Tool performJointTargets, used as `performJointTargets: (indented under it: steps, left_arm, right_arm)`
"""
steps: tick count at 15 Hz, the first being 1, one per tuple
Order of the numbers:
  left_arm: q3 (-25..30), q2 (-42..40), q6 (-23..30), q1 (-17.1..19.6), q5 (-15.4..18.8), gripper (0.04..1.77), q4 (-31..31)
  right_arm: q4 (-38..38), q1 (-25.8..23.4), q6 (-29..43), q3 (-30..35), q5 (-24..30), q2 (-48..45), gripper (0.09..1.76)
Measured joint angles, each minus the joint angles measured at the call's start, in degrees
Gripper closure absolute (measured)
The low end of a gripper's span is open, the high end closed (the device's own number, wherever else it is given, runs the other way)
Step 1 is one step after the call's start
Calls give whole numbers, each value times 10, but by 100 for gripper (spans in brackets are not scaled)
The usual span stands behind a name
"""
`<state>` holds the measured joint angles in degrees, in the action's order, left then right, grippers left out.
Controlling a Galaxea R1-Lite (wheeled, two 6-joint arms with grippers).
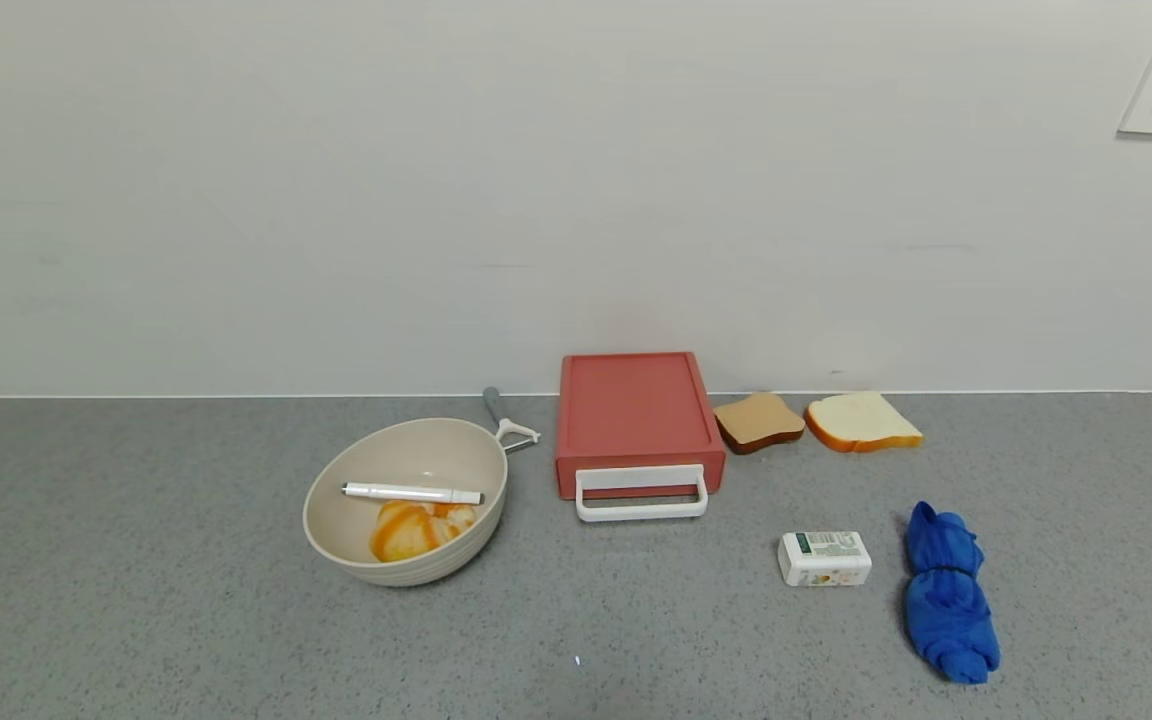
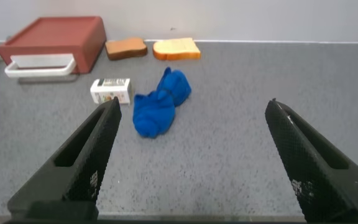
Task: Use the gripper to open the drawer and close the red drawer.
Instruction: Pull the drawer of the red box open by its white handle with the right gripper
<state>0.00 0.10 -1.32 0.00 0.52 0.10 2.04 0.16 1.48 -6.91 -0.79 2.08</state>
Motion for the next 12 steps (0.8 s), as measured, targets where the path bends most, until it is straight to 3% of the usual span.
performJointTargets:
  steps: [7,12]
  left_arm:
    - [0,0,0,0,0,9,0]
    - [0,0,0,0,0,9,0]
  right_arm:
    - [79,16,-4,-287,11,268,14]
    - [141,36,-4,-466,62,496,14]
